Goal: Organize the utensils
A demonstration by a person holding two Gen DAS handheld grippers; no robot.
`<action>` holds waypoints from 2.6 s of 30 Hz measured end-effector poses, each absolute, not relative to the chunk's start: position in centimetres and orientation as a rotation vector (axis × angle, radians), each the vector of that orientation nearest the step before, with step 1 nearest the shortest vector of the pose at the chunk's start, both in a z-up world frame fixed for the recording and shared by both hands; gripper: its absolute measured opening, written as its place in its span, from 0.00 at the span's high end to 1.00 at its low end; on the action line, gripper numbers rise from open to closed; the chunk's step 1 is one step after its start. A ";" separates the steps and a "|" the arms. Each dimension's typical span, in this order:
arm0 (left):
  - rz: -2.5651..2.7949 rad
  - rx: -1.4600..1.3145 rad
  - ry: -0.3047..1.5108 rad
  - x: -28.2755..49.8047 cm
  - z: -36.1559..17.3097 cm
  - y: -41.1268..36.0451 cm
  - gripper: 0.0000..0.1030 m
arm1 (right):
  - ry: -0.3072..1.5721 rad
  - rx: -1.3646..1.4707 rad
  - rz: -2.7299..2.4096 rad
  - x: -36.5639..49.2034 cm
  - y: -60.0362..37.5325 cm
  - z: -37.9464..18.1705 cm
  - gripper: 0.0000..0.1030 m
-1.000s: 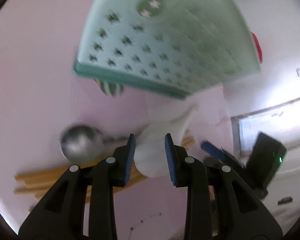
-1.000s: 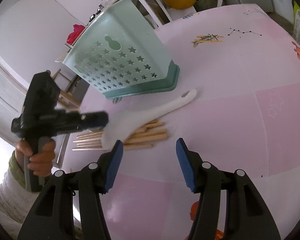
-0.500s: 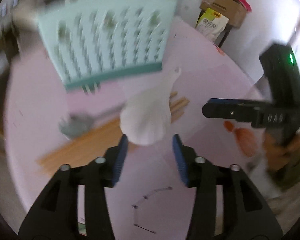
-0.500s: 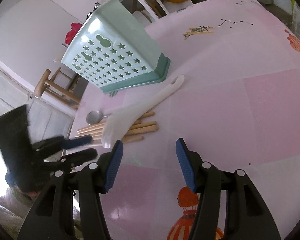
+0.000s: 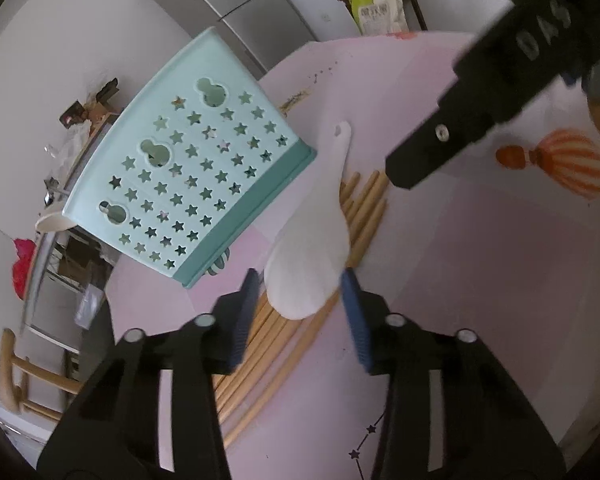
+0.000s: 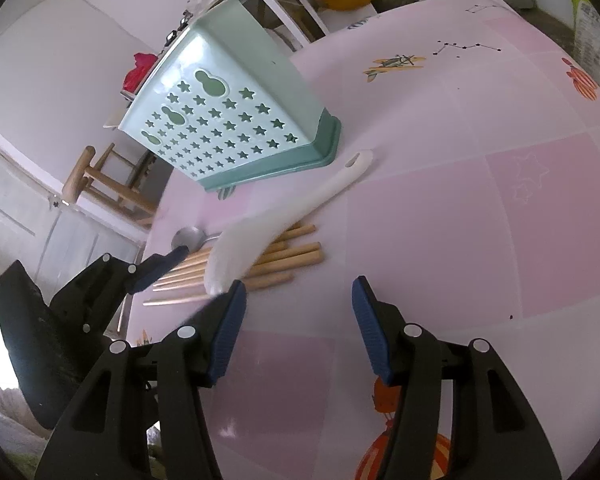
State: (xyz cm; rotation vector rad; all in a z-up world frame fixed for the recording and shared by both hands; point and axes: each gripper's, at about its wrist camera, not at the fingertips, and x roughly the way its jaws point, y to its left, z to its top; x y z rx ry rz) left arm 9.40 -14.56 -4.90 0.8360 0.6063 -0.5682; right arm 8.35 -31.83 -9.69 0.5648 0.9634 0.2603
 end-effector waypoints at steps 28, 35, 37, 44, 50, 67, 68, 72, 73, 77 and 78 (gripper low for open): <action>-0.583 0.800 0.613 11.6 -5.9 -14.5 0.62 | 0.974 0.559 0.271 9.1 -30.6 -9.8 0.48; -0.554 0.775 0.589 12.3 -5.2 -14.4 0.82 | 0.973 0.559 0.270 9.1 -30.5 -9.8 0.48; -0.545 0.757 0.581 12.5 -4.8 -14.2 0.83 | 0.970 0.560 0.271 9.1 -30.5 -9.8 0.48; -0.598 0.764 0.601 12.0 -4.6 -14.4 0.82 | 0.958 0.561 0.273 9.0 -30.7 -9.6 0.48; -0.580 0.862 0.593 11.6 -6.4 -15.2 0.69 | 0.963 0.566 0.276 9.0 -30.6 -9.9 0.48; -0.481 0.886 0.467 11.9 -5.8 -15.6 0.77 | 0.960 0.572 0.278 9.0 -30.6 -9.8 0.48; -0.472 0.881 0.463 12.1 -5.7 -15.5 0.78 | 0.960 0.573 0.278 9.0 -30.6 -9.8 0.48; -0.466 0.871 0.469 12.5 -5.3 -15.3 0.78 | 0.960 0.573 0.277 9.0 -30.7 -9.8 0.48; -0.464 0.871 0.471 12.6 -5.2 -15.3 0.77 | 0.958 0.573 0.277 9.0 -30.7 -9.8 0.48; -0.479 0.785 0.551 13.2 -4.5 -14.6 0.77 | 0.950 0.568 0.277 9.1 -30.7 -9.6 0.48; -0.480 0.749 0.576 13.3 -4.3 -14.3 0.77 | 0.947 0.562 0.275 9.2 -30.7 -9.4 0.48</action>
